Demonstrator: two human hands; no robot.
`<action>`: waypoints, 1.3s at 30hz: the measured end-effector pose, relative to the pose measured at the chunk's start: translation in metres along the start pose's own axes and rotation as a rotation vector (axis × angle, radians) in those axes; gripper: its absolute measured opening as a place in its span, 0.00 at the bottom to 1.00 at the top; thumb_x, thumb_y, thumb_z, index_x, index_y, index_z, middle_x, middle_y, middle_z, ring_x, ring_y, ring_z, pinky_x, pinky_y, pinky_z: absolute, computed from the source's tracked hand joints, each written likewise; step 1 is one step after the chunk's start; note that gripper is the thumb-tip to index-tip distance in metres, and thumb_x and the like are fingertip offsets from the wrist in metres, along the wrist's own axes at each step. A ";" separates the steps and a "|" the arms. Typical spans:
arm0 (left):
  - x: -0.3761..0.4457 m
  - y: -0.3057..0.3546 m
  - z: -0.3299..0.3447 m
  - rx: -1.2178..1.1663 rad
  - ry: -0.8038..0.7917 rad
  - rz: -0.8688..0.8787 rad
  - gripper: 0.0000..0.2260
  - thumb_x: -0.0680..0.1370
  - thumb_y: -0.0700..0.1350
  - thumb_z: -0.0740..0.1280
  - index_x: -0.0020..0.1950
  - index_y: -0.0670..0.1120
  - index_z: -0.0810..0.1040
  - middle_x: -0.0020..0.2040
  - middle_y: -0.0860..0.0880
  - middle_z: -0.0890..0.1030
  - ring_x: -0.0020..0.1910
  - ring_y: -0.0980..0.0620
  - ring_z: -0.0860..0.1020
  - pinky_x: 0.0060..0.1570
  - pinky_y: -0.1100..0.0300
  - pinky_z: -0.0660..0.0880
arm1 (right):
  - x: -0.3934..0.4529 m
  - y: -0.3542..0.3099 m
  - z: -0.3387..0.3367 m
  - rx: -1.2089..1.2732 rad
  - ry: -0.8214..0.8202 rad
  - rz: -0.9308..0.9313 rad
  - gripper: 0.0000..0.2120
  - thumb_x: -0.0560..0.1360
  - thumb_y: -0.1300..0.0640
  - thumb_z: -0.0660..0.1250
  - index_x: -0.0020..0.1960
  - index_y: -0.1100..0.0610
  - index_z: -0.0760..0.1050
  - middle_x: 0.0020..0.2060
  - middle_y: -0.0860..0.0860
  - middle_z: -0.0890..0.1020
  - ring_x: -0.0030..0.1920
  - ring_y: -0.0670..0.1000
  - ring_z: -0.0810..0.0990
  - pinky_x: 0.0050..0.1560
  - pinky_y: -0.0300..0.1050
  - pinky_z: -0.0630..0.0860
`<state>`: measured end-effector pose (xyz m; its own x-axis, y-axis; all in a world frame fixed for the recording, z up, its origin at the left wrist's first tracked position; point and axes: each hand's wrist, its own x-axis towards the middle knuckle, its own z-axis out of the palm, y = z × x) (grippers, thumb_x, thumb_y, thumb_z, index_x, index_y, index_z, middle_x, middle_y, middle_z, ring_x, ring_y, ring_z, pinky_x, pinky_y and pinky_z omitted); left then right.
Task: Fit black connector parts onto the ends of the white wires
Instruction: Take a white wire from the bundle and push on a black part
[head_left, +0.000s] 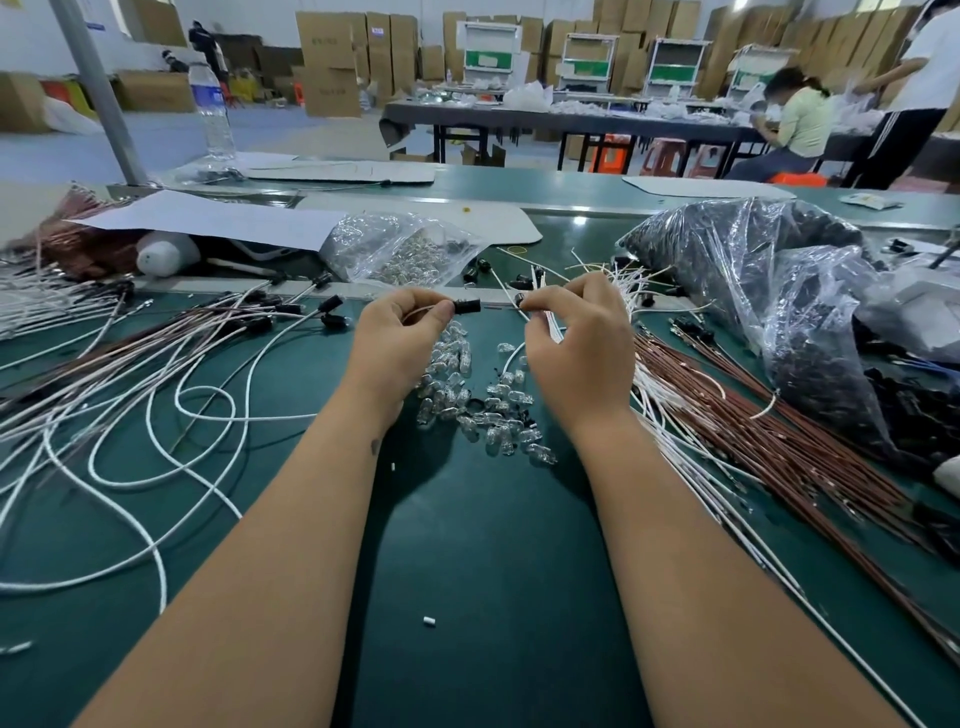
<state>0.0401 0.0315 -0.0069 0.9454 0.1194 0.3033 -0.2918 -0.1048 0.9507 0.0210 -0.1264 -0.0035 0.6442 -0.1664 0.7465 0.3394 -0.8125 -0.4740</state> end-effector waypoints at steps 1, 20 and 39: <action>0.000 0.000 0.000 0.006 -0.007 0.002 0.05 0.78 0.41 0.68 0.43 0.49 0.80 0.38 0.50 0.78 0.37 0.58 0.74 0.37 0.74 0.72 | 0.000 0.000 0.001 -0.002 -0.006 -0.004 0.08 0.72 0.63 0.68 0.46 0.56 0.84 0.39 0.48 0.71 0.44 0.51 0.71 0.45 0.38 0.63; -0.006 0.005 0.007 0.122 -0.121 0.015 0.02 0.75 0.40 0.71 0.44 0.47 0.82 0.34 0.51 0.79 0.29 0.62 0.73 0.33 0.72 0.70 | -0.001 -0.006 0.006 0.031 -0.230 -0.129 0.21 0.73 0.73 0.61 0.65 0.62 0.75 0.48 0.57 0.79 0.51 0.56 0.75 0.51 0.44 0.70; -0.007 0.006 -0.005 0.878 0.070 0.489 0.14 0.74 0.39 0.66 0.58 0.49 0.79 0.56 0.51 0.81 0.60 0.48 0.73 0.61 0.53 0.61 | -0.003 -0.003 0.005 -0.030 -0.329 -0.088 0.10 0.80 0.60 0.61 0.57 0.60 0.77 0.50 0.55 0.81 0.49 0.56 0.77 0.51 0.50 0.73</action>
<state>0.0312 0.0353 -0.0027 0.7316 -0.0766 0.6774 -0.4085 -0.8448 0.3456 0.0217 -0.1207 -0.0064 0.8014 0.0904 0.5912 0.3865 -0.8327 -0.3965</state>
